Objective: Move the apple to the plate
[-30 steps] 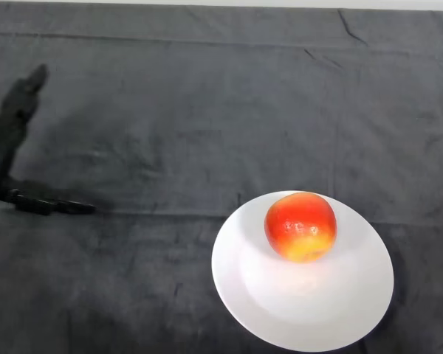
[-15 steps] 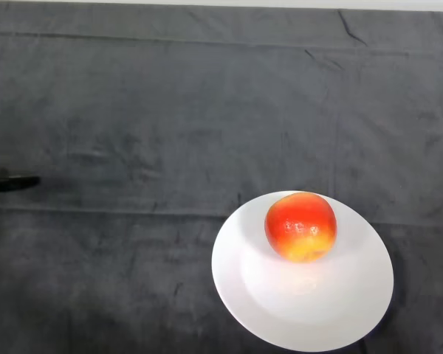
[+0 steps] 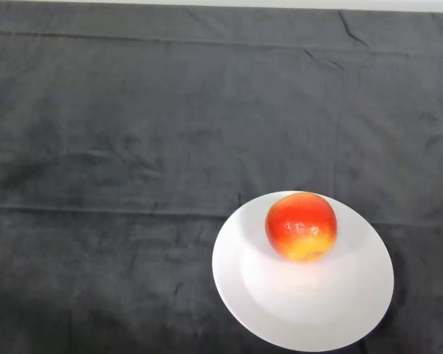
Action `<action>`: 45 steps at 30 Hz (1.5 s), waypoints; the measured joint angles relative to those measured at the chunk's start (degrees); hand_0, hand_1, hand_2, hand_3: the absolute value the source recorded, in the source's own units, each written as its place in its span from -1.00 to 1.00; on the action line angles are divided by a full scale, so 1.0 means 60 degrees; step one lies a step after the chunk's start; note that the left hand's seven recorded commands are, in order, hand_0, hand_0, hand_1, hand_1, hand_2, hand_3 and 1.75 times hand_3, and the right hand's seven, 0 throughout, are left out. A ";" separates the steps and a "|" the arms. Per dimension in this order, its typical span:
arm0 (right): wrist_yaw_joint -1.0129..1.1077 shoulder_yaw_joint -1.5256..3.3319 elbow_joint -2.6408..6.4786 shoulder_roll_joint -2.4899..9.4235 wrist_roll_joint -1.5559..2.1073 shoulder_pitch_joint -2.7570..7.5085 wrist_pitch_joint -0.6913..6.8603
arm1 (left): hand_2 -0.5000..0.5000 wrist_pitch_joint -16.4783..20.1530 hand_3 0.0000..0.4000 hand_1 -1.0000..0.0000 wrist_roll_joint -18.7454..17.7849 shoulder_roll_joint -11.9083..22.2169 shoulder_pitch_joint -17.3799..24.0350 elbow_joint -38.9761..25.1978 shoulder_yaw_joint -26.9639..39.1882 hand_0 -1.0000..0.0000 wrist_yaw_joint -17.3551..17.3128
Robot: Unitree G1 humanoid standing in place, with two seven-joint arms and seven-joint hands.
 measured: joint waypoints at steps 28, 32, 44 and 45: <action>0.0000 0.0008 0.0021 0.0009 -0.0003 0.0000 -0.0009 | 0.00 0.1000 -1.00 1.00 -0.1094 0.0636 0.0651 0.0076 0.1386 1.00 0.0984; 0.0000 0.0008 0.0021 0.0009 -0.0003 0.0000 -0.0009 | 0.00 0.1007 -1.00 1.00 -0.1094 0.0636 0.0651 0.0076 0.1393 1.00 0.0984; 0.0000 0.0009 0.0022 0.0010 -0.0004 0.0000 -0.0010 | 0.00 0.1034 -1.00 1.00 -0.1095 0.0634 0.0651 0.0075 0.1733 1.00 0.0986; 0.0000 0.0008 0.0022 0.0010 -0.0004 0.0000 -0.0010 | 0.00 0.1040 -1.00 1.00 -0.1095 0.0634 0.0651 0.0075 0.1733 1.00 0.0986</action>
